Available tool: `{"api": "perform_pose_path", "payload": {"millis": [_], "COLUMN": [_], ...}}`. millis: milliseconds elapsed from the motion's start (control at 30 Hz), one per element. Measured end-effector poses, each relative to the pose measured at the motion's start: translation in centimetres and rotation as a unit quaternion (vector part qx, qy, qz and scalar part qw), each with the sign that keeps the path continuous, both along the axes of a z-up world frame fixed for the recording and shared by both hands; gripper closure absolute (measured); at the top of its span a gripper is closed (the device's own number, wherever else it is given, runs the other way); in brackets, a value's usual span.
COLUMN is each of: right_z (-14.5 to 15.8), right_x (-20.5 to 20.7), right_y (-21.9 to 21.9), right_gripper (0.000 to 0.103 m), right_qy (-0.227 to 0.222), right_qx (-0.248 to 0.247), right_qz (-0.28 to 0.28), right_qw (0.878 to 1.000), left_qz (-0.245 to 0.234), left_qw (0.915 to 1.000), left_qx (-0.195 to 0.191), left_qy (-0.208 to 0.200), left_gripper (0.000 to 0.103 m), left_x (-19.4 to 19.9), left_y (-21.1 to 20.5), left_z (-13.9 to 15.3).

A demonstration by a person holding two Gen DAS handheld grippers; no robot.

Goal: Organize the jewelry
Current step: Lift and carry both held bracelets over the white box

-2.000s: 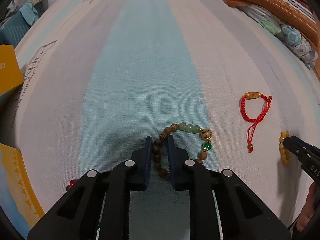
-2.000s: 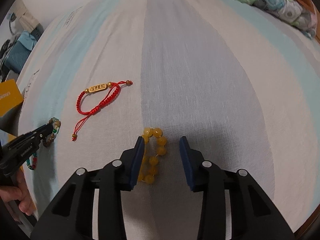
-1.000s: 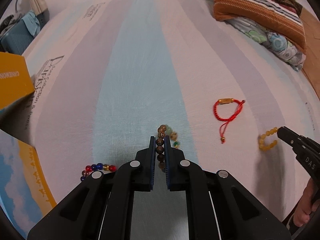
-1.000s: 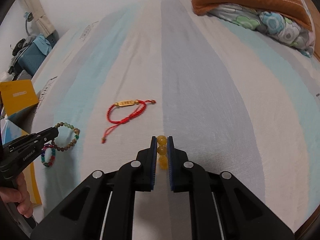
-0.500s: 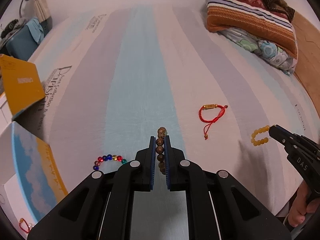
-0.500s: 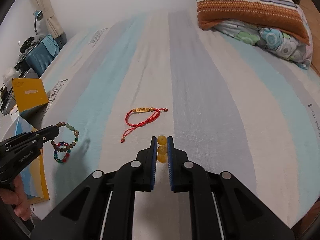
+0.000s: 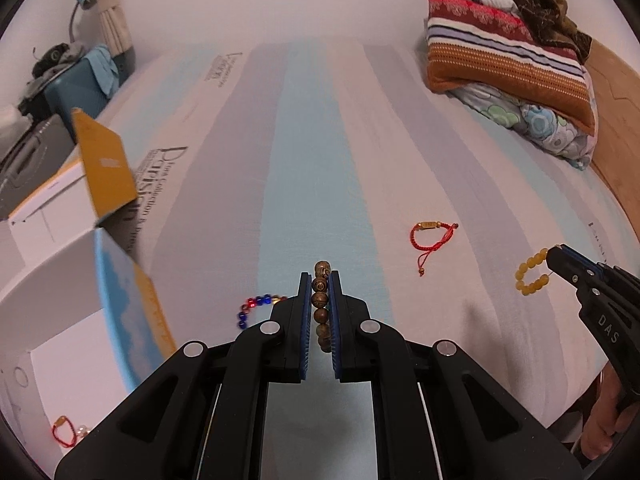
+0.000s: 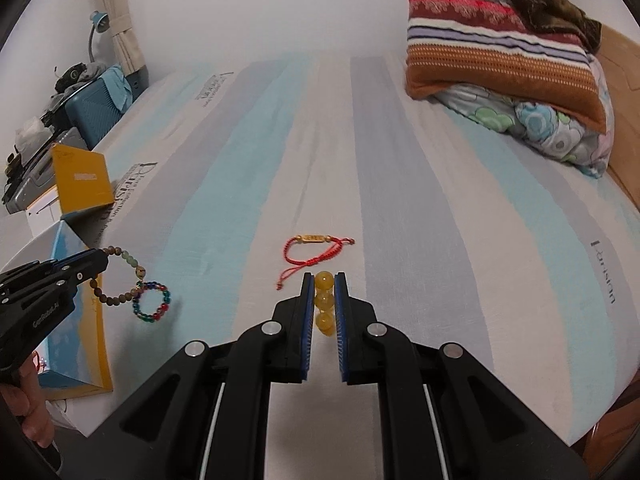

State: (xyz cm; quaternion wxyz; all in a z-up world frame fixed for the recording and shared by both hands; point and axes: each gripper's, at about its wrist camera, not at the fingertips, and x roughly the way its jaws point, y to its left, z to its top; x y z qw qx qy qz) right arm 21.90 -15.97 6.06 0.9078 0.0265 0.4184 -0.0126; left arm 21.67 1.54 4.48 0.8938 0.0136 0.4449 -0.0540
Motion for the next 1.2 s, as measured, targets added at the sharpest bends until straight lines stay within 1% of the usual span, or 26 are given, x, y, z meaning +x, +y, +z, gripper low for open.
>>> {"api": "perform_pose_path", "payload": {"millis": [333, 533, 667, 933, 1067, 1200], "right_z": [2.8, 4.5, 5.3, 5.7, 5.2, 4.2], "right_x": [-1.2, -2.4, -3.0, -3.8, -4.3, -4.6], "right_y": [5.4, 10.6, 14.4, 22.9, 27.0, 30.6], "right_gripper": [0.094, 0.094, 0.094, 0.094, 0.094, 0.094], "right_qy": [-0.021, -0.039, -0.048, -0.050, -0.047, -0.037], "right_qx": [-0.010, -0.007, -0.004, -0.004, -0.002, -0.007], "right_qz": [0.034, 0.072, 0.101, 0.167, 0.199, 0.228], "right_qw": [0.999, 0.997, 0.994, 0.985, 0.979, 0.973], "left_qz": [0.034, 0.057, 0.081, 0.144, 0.183, 0.208], "left_qw": [0.9991, 0.9978, 0.9959, 0.9889, 0.9828, 0.9780], "left_qx": [-0.002, -0.003, -0.002, -0.003, 0.000, -0.002], "left_qy": [-0.025, -0.035, -0.040, -0.035, -0.028, -0.013], "left_gripper": [0.095, 0.095, 0.095, 0.095, 0.095, 0.095], "left_x": [-3.1, -5.2, -6.9, -9.7, -11.3, -12.4], "left_y": [5.1, 8.9, 12.3, 19.6, 23.7, 27.0], "left_z": [2.8, 4.0, 4.6, 4.4, 3.6, 2.1]}}
